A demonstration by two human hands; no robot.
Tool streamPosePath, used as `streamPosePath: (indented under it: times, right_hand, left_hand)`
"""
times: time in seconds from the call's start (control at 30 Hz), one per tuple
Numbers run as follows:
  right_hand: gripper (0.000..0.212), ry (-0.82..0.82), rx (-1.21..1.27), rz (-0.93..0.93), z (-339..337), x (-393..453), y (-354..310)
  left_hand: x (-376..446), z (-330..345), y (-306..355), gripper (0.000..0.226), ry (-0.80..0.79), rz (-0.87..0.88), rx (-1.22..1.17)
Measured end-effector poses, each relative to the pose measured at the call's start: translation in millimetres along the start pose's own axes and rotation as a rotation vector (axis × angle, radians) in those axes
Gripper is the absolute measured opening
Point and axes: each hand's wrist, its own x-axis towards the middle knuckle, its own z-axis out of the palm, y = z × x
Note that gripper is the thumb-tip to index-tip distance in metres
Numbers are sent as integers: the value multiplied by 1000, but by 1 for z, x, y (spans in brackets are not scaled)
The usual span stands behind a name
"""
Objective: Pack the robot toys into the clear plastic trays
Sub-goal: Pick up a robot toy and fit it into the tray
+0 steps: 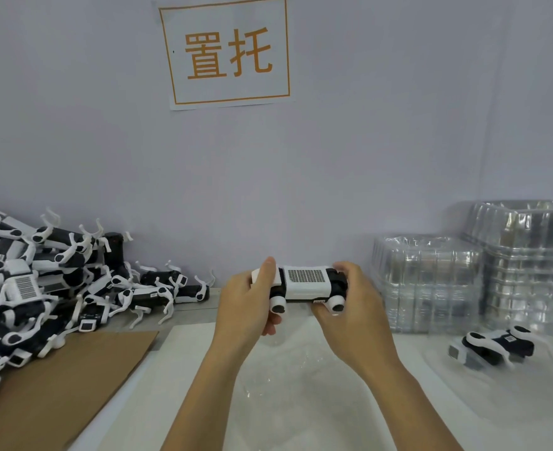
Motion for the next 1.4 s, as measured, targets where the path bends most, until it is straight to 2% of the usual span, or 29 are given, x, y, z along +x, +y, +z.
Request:
streamPosePath:
  times: [0.07,0.17,0.27,0.37,0.43,0.53,0.7,0.73,0.83,0.9,0.97,1.03,1.13,1.17,1.23,1.33,1.4]
  right_hand:
    - [69,0,-97,-143,0,-2,-2]
    - [56,14,-129,-232,1,-3,-2]
    - [36,85,-80,-87,-3,-2,6]
    - [16,143,100,101,-11,0,14]
    - [18,164,171,202,-14,2,19]
    - [25,164,186,263,-15,3,23]
    - [26,113,195,296,-11,2,24]
    - [26,111,192,301,-11,3,24]
    - [27,113,188,314,-11,2,24]
    - [28,113,183,322,-12,2,24]
    - [31,106,192,335,-12,3,25]
    - [31,116,187,345,-13,3,25]
    - [24,157,177,345,-18,5,26]
    - [23,168,179,344,-20,5,26]
    - [21,187,191,347,-25,7,27]
    - [16,189,177,353,-30,9,31]
    - [21,176,176,371,-31,10,33]
  left_hand:
    - [-1,2,1,49,-4,19,49]
    - [-1,5,2,58,-39,6,47]
    - [5,-2,-2,58,75,17,-17]
    - [14,-18,-22,25,195,83,337]
    - [16,-27,-40,5,80,8,551]
    - [12,-35,-69,21,-173,-111,718]
    - [10,-37,-70,26,-179,-218,807]
    - [10,-36,-66,31,-204,-240,842]
    - [5,-27,-53,64,-363,-332,917]
    - [0,-16,-44,79,-446,-373,919]
    - [-6,-3,-37,79,-503,-350,907]
    - [-13,12,-36,69,-515,-275,889]
    - [-21,35,-41,36,-438,-184,868]
    - [-23,41,-44,31,-419,-185,853]
    - [-25,51,-46,38,-429,-234,769]
    - [-25,56,-42,40,-489,-311,484]
    - [-23,57,-43,28,-424,-202,453]
